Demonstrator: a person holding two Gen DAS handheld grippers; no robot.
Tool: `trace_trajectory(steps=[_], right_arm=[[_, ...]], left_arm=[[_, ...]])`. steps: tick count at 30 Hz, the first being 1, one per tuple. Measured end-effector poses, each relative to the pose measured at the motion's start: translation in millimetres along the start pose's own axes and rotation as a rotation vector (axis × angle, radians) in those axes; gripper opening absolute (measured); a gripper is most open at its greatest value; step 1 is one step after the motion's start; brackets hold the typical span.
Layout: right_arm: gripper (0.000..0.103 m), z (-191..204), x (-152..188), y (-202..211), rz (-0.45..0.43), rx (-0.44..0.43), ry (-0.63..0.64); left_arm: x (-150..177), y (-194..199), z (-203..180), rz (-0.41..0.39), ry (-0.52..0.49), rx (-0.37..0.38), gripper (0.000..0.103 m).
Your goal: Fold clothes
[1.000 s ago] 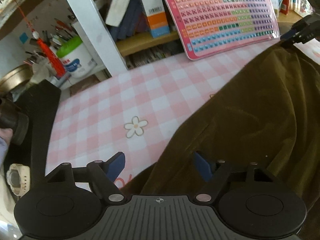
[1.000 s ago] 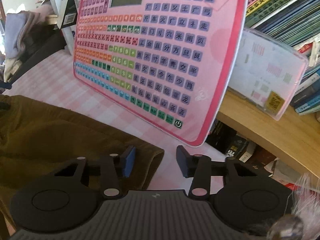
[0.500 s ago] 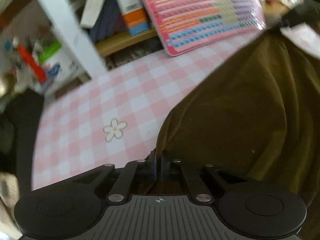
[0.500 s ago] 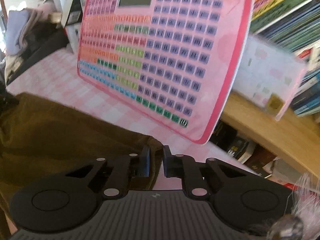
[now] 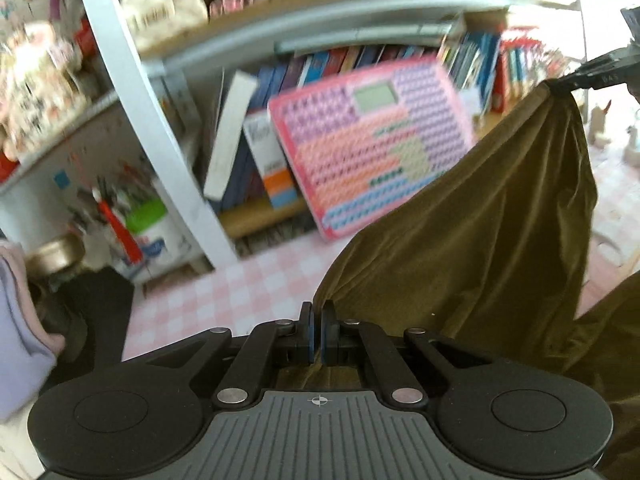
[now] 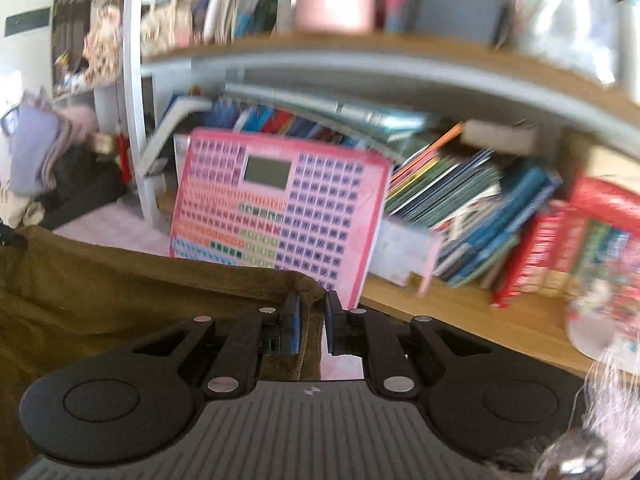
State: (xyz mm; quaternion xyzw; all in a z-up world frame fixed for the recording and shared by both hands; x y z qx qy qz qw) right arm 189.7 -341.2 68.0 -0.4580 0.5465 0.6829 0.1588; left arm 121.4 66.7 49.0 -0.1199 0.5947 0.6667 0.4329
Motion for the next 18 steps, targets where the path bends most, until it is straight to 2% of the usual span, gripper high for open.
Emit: trace_trajectory(steps=[4, 8, 13, 18], right_arm=[[0.011, 22.4, 17.3, 59.3, -0.035, 0.072, -0.03], [0.011, 53.3, 56.6, 111.5, -0.03, 0.128, -0.095], [0.011, 94.5, 120.6, 151.8, 0.043, 0.173, -0.183], [0.009, 126.0, 185.3, 166.6, 0.152, 0.219, -0.301]], left_arm=[[8.1, 29.6, -9.1, -0.067, -0.022, 0.01, 0.002], [31.5, 55.9, -19.5, -0.099, -0.038, 0.053, 0.002], [74.3, 78.7, -40.0, -0.087, -0.062, 0.111, 0.002], [114.8, 88.2, -54.3, -0.045, -0.038, 0.169, 0.002]])
Point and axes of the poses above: each gripper's, at about its wrist camera, not at the fingertips, and y roughly against the way its jaws point, z to its left, x to its underside, the point moved 4 cm from there along -y, roughly the way its jaws point, and after that the axes turned 7 degrees about z, right-handed, at the moved point
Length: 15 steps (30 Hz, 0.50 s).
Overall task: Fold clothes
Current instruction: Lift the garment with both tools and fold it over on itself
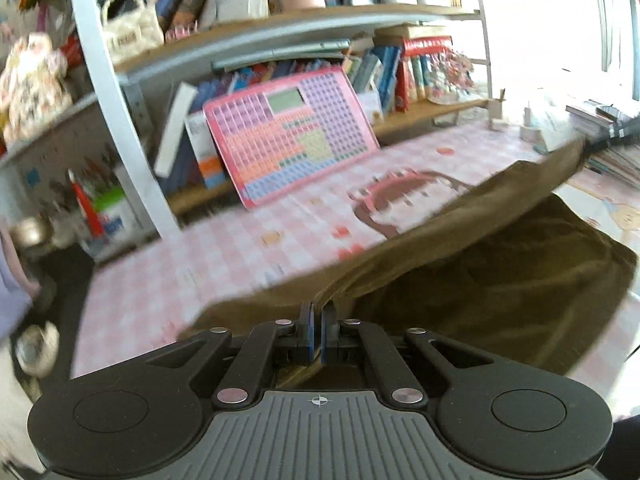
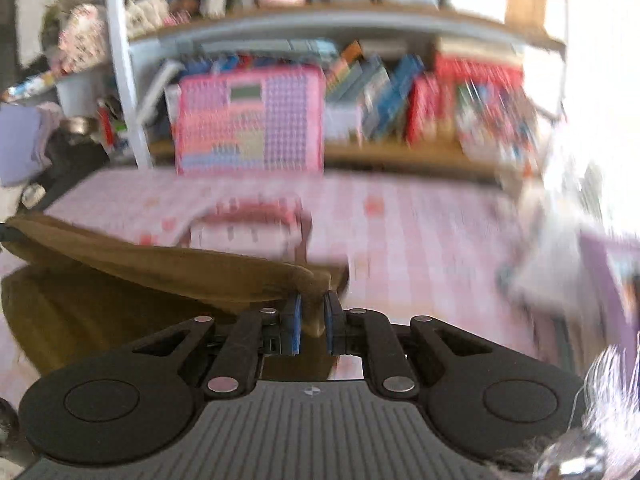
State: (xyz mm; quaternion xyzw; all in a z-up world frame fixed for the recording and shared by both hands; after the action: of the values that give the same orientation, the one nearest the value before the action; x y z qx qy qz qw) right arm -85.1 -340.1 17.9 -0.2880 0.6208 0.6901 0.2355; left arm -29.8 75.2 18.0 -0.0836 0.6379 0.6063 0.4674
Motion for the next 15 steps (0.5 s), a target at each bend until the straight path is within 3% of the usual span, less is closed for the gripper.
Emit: trace_trajectory(steps=[2, 6, 7, 11, 15], right_arm=[[0.009, -0.2, 23.8, -1.0, 0.047, 0.034, -0.06], [0.01, 1.6, 54.1, 1.2, 0.116, 0.08, -0.153], [0.011, 3.2, 57.8, 4.0, 0.123, 0.078, -0.174], [0.014, 15.5, 69.1, 12.4, 0.147, -0.002, -0.279], [0.021, 30.6, 74.5, 5.9, 0.201, -0.114, -0.431]], left_arm=[[12.9, 1.1, -1.6, 0.02, 0.04, 0.013, 0.009], [36.7, 3.6, -1.8, 0.065, 0.175, 0.021, 0.013], [42.3, 4.4, -1.6, 0.075, 0.212, 0.021, 0.018], [62.2, 15.2, 2.6, 0.065, 0.394, 0.063, 0.032], [81.4, 18.2, 12.8, 0.072, 0.657, 0.167, 0.034]])
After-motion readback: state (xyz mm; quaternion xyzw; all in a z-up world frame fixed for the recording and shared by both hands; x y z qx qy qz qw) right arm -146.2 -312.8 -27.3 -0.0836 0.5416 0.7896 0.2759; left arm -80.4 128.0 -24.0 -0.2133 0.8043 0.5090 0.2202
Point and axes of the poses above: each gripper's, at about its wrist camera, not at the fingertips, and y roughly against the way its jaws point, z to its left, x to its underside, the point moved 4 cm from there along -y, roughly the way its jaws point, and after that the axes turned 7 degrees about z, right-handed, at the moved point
